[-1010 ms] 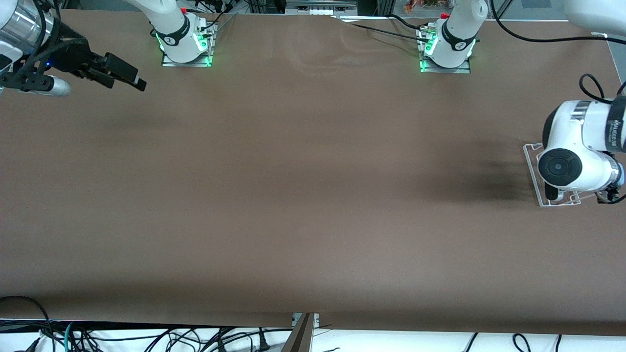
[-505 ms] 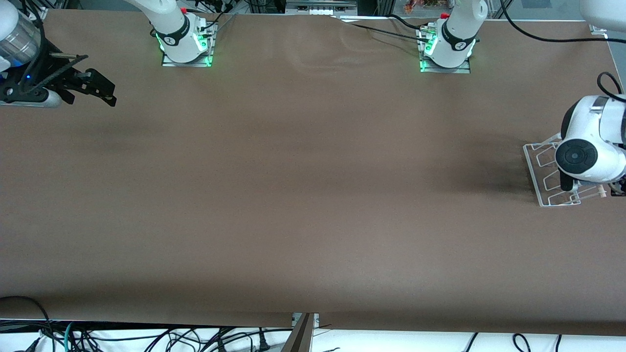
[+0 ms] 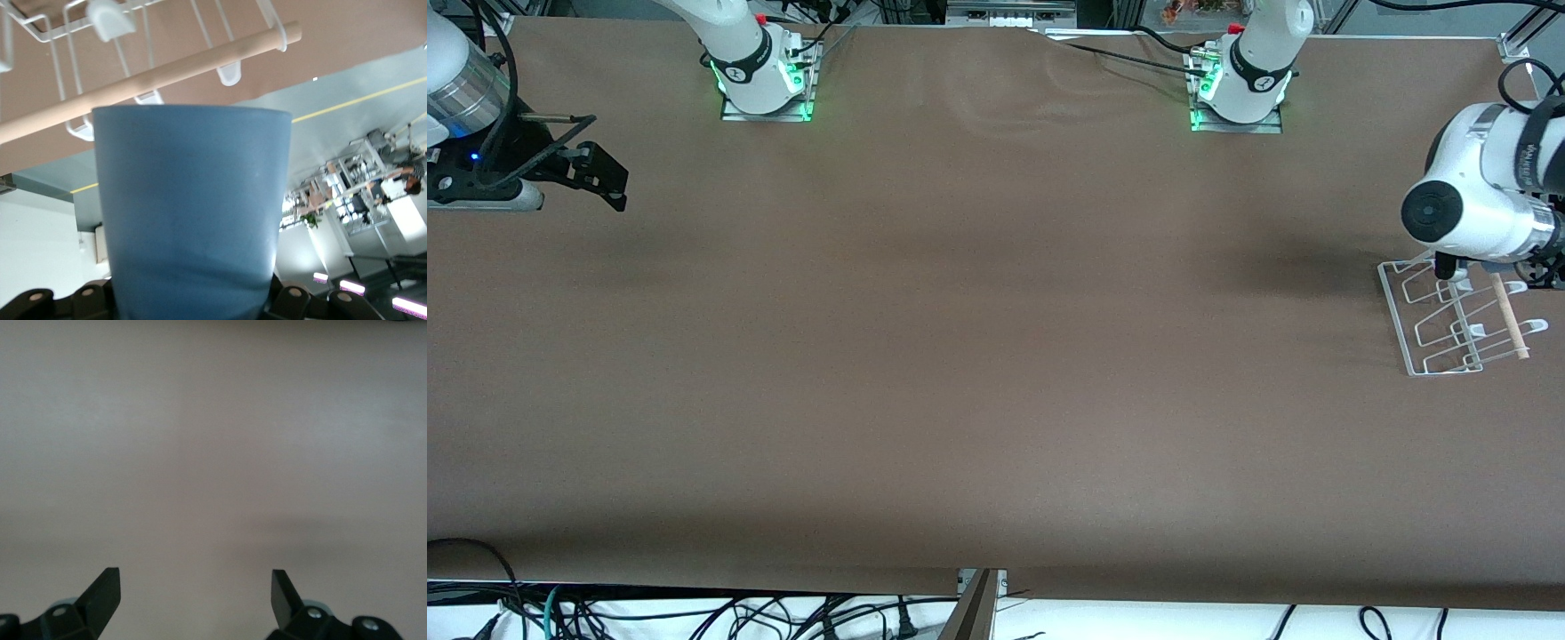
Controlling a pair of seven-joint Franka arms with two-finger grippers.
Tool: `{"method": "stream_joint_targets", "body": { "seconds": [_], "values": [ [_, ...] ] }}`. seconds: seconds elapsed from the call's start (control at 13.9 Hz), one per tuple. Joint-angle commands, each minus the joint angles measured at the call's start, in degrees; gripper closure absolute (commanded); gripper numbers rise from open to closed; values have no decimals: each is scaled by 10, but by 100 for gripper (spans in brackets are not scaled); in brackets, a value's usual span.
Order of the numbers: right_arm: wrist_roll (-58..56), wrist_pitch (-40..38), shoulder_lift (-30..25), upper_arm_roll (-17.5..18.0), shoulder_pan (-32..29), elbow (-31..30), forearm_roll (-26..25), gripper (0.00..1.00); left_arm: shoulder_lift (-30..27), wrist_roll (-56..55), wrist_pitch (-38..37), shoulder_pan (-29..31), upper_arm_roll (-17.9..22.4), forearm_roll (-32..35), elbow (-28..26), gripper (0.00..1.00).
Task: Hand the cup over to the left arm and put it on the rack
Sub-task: 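Lower the cup onto the wire rack with the left gripper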
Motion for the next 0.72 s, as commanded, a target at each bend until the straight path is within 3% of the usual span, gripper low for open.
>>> {"method": "stream_joint_targets", "body": {
  "seconds": [0.0,0.29,0.43,0.65],
  "values": [
    [-11,-22,11,0,-12,19,60,0,-15,-73,2,-5,-1,55,-69,100],
    [-19,-47,12,-12,-14,25,67,0,-14,-131,1,-9,-4,81,-93,100],
    [-44,-76,44,-29,-12,73,72,0,-7,-172,1,-13,-5,85,-108,100],
    [-37,-83,42,-30,-11,72,81,0,-3,-248,2,-17,-5,122,-146,100]
  ]
}}
